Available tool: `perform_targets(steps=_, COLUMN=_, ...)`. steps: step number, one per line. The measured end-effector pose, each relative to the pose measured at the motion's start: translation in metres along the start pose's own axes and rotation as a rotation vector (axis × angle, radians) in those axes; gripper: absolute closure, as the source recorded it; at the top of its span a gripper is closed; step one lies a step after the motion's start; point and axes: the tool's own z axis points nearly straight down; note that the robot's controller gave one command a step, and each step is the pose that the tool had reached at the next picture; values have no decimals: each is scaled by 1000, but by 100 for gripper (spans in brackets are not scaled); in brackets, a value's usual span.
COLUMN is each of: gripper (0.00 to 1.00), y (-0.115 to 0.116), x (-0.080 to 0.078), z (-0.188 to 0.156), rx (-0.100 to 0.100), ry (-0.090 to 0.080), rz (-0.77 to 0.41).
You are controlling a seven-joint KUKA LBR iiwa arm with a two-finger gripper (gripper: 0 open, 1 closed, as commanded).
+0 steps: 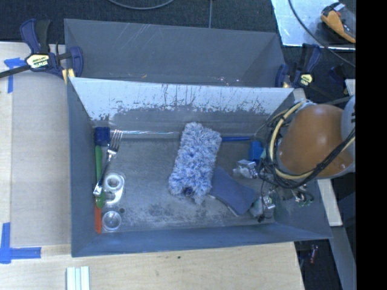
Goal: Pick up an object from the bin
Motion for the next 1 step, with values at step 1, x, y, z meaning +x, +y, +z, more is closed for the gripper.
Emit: perform_targets(steps=1, gripper=0, y=6, x=6, z=13, rx=-9, ry=14, rz=7)
